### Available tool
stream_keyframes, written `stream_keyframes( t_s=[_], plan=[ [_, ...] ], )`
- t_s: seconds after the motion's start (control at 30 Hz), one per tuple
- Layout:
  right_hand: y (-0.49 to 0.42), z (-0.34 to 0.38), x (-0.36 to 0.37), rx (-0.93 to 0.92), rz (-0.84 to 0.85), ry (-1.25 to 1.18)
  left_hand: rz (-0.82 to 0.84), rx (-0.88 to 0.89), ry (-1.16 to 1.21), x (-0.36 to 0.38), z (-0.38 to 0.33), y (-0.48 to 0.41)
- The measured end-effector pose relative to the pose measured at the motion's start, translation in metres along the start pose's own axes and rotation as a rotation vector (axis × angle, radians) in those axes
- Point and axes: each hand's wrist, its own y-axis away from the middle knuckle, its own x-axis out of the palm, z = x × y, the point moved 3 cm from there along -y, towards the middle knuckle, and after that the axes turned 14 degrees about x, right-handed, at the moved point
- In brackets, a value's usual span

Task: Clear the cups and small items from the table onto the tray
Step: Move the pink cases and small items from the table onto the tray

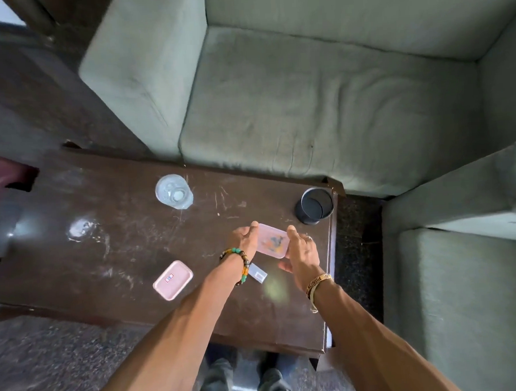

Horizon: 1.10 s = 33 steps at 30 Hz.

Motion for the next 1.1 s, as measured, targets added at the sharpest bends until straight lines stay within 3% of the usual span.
stream_keyframes(
  t_s=[0.17, 0.5, 0.63, 1.1],
  plan=[
    [0.085, 0.056, 0.018, -0.072, 0.061, -0.141, -0.022, -0.017, 0.16, -0.055, -0.064, 0.042],
    [0.252, 0.129, 0.111, -0.379, 0.249, 0.024, -0.33, 0.241, 0.269, -0.24, -0.145, 0.153],
    [0.3, 0.117, 0.168, -0.46, 0.273, 0.142, -0.467, 0.228, 0.369, -0.312, -0.128, 0.188],
    [0.427, 0.018, 0.401, -0.491, 0.415, 0.307, -0.614, 0.163, 0.461, -0.561, 0.0, 0.264]
  ],
)
